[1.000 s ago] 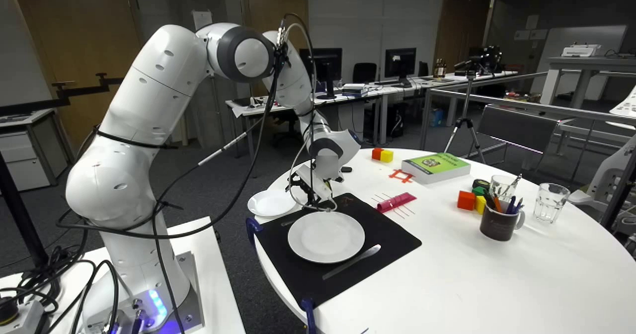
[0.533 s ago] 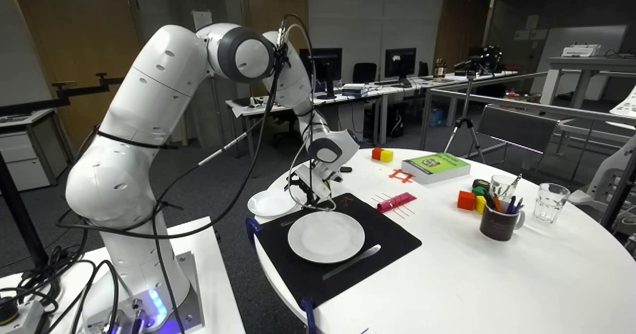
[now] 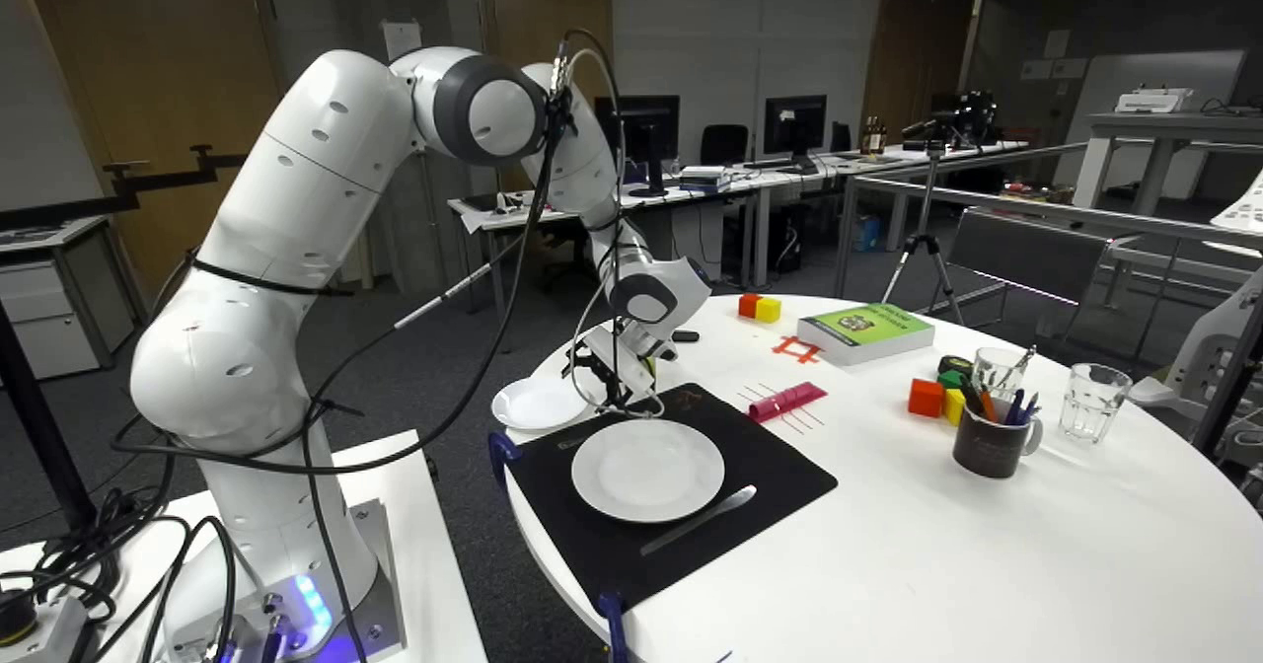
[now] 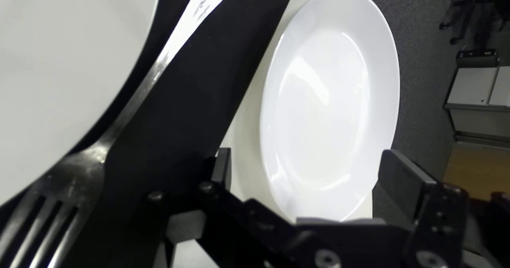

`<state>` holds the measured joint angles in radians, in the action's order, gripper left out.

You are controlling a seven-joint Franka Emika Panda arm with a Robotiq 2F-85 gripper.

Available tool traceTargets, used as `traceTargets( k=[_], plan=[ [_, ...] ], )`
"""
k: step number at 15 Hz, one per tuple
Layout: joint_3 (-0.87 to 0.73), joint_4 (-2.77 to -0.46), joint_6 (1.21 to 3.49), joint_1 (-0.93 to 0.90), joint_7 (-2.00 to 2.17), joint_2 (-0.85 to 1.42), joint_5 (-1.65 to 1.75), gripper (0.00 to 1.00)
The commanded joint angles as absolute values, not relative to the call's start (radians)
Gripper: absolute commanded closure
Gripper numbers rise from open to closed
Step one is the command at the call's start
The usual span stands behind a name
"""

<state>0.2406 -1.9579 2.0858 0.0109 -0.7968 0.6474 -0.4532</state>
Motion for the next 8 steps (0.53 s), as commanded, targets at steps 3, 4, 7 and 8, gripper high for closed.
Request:
traceTargets(
  k=[3,4,7,8],
  plan=[
    [0.253,-1.925,2.037,0.023,-0.784,0.666,-0.444,0.0],
    [0.253,-1.923,2.035,0.022,-0.783,0.669,-0.443,0.0],
    [0.254,-1.916,2.027,0.023,-0.783,0.68,-0.442,0.0],
    [0.254,-1.913,2.025,0.023,-0.783,0.684,-0.442,0.0]
  ],
)
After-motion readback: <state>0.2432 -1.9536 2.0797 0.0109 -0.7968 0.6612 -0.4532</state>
